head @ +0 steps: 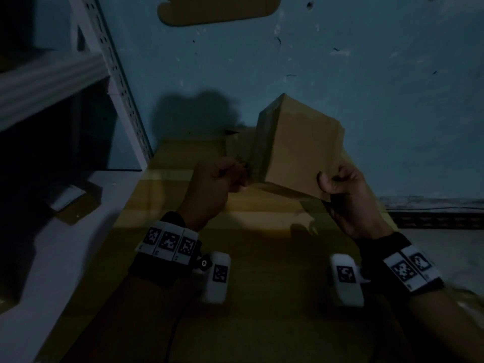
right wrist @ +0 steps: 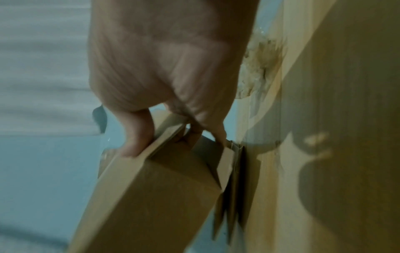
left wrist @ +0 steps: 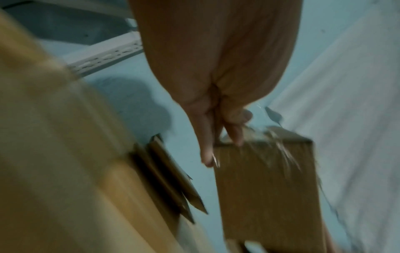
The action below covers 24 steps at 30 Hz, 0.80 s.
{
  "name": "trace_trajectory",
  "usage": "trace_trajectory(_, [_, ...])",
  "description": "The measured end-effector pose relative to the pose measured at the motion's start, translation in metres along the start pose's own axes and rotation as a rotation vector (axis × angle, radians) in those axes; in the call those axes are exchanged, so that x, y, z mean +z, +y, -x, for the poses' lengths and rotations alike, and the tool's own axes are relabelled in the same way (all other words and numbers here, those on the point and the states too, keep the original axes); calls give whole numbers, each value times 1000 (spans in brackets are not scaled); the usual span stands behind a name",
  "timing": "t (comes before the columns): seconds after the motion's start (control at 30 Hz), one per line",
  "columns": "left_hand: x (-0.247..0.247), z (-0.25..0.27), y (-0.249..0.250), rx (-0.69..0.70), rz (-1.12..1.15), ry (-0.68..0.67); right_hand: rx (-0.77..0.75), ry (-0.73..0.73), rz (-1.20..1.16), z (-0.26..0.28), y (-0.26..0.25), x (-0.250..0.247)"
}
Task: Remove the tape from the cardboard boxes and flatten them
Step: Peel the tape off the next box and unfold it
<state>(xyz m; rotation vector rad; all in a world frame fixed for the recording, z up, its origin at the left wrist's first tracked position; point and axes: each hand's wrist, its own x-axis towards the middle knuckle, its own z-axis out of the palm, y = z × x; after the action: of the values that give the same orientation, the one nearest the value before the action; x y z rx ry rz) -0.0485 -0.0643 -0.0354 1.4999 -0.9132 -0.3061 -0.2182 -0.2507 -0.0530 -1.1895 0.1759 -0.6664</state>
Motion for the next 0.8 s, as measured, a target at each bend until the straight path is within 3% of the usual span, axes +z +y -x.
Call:
trace_trajectory(0.1, [1,-2,1,86,-77,66,33,69,107,-3,5,-3])
trace_trajectory(0.27, [0,-4,7,356,-370,197,24,175,352,-7,9,-1])
trace_trajectory(0.43, [6,-1,11,538,-535,93,106,57,312,-1,3,10])
trace_trajectory(0.8, [23,7,13,448,-344,-188,118,197,273,6,0,28])
